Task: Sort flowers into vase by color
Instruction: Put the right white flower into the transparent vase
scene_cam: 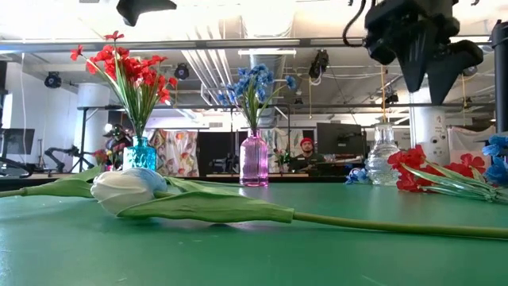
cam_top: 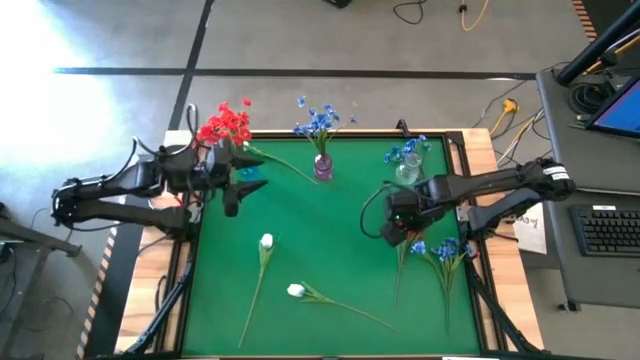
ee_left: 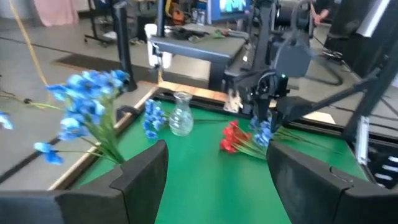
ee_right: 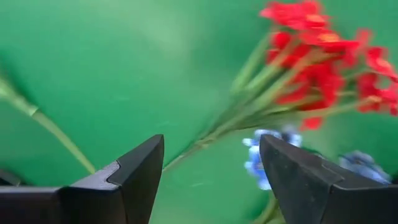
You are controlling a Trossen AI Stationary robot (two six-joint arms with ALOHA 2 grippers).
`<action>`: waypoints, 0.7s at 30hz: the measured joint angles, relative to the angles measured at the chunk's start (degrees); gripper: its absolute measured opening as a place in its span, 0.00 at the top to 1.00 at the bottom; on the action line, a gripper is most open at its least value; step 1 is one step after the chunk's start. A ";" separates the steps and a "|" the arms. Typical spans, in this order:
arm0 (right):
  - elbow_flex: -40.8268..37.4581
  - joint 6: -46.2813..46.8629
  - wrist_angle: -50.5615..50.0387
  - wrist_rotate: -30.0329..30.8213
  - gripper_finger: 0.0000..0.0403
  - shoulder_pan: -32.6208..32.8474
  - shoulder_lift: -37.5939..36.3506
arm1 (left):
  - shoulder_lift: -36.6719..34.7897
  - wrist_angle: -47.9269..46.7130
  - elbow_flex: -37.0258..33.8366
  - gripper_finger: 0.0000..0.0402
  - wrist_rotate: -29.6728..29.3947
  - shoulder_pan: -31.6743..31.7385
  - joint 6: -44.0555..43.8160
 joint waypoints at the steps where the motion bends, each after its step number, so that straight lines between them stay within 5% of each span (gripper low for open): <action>1: 0.00 -0.91 1.30 0.01 0.36 1.07 0.00 | 0.62 0.01 0.05 0.36 0.02 -0.60 -0.77; 12: -2.61 -23.59 28.12 12.40 0.37 12.25 1.43 | 9.94 -4.54 2.15 0.36 6.60 -8.40 -4.84; 21: 0.84 -33.25 40.44 14.31 0.37 19.64 16.06 | 14.68 -4.06 4.64 0.36 5.28 -13.73 -6.32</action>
